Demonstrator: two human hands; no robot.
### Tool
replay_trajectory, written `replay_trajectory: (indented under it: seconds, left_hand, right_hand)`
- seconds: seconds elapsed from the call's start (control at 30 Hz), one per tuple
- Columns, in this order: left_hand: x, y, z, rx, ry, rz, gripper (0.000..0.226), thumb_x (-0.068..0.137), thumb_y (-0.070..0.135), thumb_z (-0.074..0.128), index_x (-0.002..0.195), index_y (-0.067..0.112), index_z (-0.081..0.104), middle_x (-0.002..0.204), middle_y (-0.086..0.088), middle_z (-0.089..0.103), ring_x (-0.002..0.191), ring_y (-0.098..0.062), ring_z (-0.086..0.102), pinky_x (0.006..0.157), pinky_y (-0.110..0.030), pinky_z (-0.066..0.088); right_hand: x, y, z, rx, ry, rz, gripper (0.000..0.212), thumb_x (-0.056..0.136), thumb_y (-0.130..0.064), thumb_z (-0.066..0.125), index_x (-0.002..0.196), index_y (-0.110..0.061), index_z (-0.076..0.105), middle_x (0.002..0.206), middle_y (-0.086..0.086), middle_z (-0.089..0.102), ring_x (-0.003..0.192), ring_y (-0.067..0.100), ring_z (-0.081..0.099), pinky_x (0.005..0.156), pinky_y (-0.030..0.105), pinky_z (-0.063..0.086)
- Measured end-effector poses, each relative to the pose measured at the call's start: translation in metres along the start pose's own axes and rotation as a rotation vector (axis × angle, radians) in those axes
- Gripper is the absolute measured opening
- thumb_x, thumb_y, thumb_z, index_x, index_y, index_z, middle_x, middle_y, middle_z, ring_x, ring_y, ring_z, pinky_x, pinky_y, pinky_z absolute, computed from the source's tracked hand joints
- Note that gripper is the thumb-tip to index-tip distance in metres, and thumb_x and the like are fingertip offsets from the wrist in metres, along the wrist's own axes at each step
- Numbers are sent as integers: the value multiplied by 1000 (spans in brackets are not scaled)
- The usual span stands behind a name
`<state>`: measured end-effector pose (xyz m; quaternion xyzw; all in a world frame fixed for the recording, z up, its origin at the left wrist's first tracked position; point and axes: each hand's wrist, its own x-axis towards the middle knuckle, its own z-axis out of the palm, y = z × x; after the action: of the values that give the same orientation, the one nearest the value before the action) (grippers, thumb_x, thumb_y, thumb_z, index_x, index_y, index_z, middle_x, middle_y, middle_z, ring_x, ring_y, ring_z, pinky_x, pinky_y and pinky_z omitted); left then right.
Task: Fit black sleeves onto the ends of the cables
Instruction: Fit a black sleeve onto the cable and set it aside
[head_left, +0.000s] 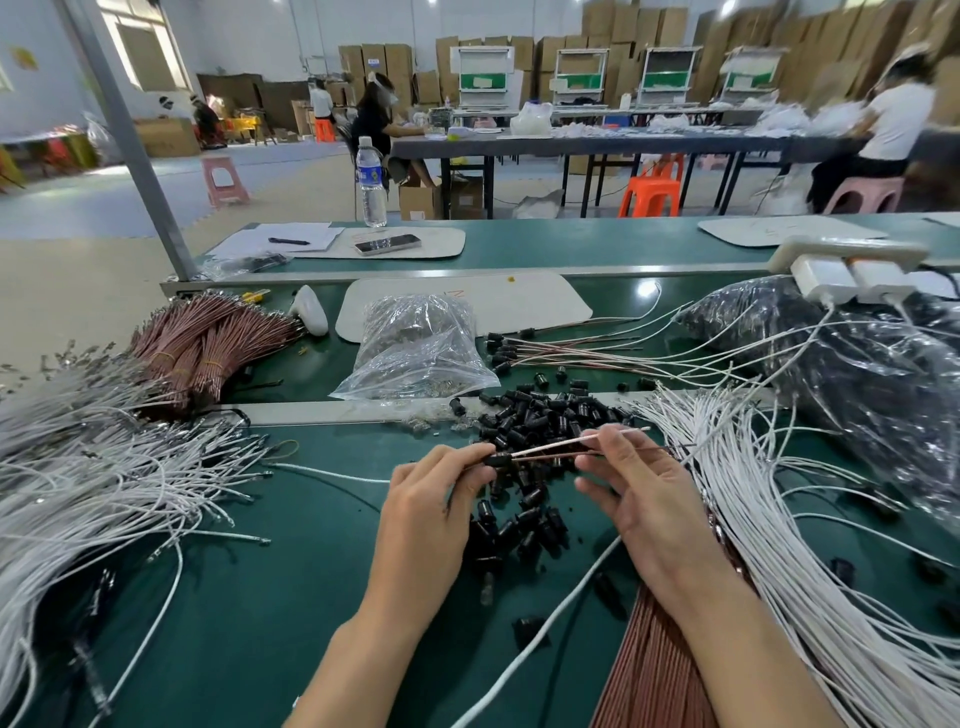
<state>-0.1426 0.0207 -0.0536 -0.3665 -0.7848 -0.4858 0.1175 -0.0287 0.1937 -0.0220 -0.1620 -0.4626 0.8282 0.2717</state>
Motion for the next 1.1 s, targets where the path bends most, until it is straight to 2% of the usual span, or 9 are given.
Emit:
replay_trajectory:
  seconds: [0.13,0.23,0.33,0.47,0.57,0.63,0.73,0.9,1.1]
  left_hand:
    - [6,-7,-12,46,104,19,27,98,37,55,120,31,71,98,28,65,99,-2,52,89,-16,38]
    - [9,-15,-20,52,182,4,30,97,37,53,118,27,72,98,25,66,97,4,54,88,-26,42]
    - [10,-20,-26,83,196,-16,29,98,37,53,118,28,71,98,22,67,94,-4,55,91,-28,40]
    - [10,-25,-32,151,200,-29,26,98,33,55,120,32,69,101,29,63,94,-15,56,96,-15,32]
    - [11,-26,-31,27,192,-81,23,99,23,61,116,35,70,102,26,67,97,-15,64,96,-25,45]
    - [11,-22,-28,-116,186,-116,30,99,16,63,110,43,68,101,25,69,95,-6,66,87,-19,50]
    - [10,-12,-20,-202,147,-98,32,98,13,63,107,44,67,94,19,68,87,-5,65,78,-10,46]
    - [3,4,-3,-199,34,-16,22,97,16,64,110,32,71,91,15,66,88,-9,65,77,-11,44]
    - [-3,15,9,-211,-86,44,24,96,28,63,113,43,67,102,22,68,97,-1,66,80,-8,46]
  right_hand:
    - [1,-14,-14,157,48,-47,11,85,-26,67,84,-20,76,89,-1,74,77,10,71,67,24,61]
    - [0,-23,-26,266,107,-94,11,86,-31,69,85,-22,75,88,-4,74,77,7,71,68,20,60]
    - [0,-31,-41,382,175,-113,17,87,-31,71,96,-17,71,92,-3,73,82,7,71,71,15,58]
    - [-1,-37,-56,615,232,-160,22,85,-26,76,102,-13,70,94,-2,73,88,6,73,75,13,57]
    - [1,-37,-57,686,229,-165,22,88,-23,75,105,-9,72,104,4,74,99,9,73,79,13,56]
    - [3,-33,-50,614,152,-116,23,90,-20,74,107,-4,73,113,10,73,109,14,71,82,13,56]
    - [3,-18,-29,246,-2,-26,26,92,-18,69,110,2,73,115,17,73,104,20,72,82,19,59]
    - [-7,4,12,-180,-206,106,27,84,-28,69,106,-16,79,114,14,75,99,25,74,79,26,61]
    - [-11,16,26,-288,-124,-11,19,85,-25,71,99,-19,81,99,11,79,94,25,76,74,22,60]
